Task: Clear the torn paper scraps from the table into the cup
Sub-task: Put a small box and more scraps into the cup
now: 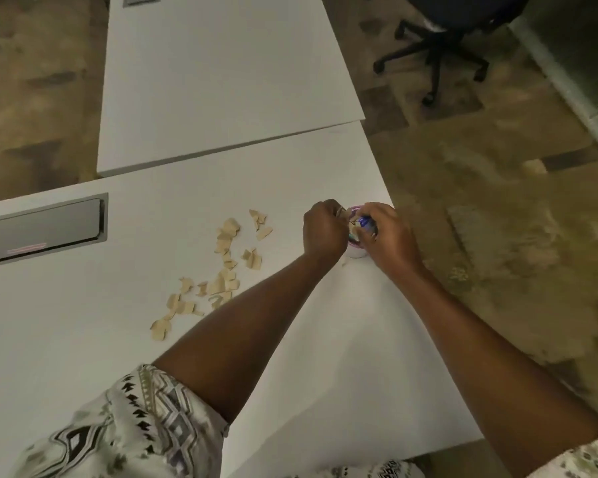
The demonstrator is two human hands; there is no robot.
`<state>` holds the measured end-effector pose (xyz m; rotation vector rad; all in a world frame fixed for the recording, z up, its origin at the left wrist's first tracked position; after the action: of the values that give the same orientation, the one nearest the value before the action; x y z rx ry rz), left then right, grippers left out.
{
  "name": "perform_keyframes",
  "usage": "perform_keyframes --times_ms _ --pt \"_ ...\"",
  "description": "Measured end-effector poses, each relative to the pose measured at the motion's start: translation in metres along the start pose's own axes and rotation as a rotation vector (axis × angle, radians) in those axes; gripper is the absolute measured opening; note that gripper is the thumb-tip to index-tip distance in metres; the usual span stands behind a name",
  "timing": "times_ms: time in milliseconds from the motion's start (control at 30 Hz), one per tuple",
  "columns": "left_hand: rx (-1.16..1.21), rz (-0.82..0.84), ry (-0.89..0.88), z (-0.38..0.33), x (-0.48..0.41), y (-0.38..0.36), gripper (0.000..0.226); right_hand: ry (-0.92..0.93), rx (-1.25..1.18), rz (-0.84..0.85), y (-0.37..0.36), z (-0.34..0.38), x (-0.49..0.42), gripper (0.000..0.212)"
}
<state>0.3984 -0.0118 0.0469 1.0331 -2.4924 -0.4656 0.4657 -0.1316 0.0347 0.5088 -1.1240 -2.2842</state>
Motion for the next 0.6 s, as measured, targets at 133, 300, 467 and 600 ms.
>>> perform_keyframes --times_ms 133,300,467,600 --pt "-0.031 0.041 -0.019 -0.004 -0.007 -0.011 0.012 -0.026 0.014 0.002 0.004 -0.009 -0.004 0.031" --pt "-0.062 0.118 -0.037 -0.008 -0.01 -0.017 0.014 -0.028 0.018 -0.066 0.015 -0.012 -0.002 0.026" --pt "-0.126 0.167 -0.099 -0.011 -0.007 -0.017 0.022 -0.059 0.017 -0.171 0.023 -0.008 0.009 0.018" --pt "-0.107 0.119 -0.159 -0.01 -0.005 -0.005 0.022 -0.045 -0.038 -0.242 0.017 -0.005 0.031 0.014"
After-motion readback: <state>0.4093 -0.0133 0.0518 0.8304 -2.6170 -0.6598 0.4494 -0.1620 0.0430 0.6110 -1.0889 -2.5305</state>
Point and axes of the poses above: each hand's wrist, its own x-axis away from the middle knuckle, its own y-axis out of the back of the hand, z = x × y, the point moved 3 cm from there along -x, towards the middle knuckle, and after that the axes turned 8 degrees about x, right-handed, at the moved point
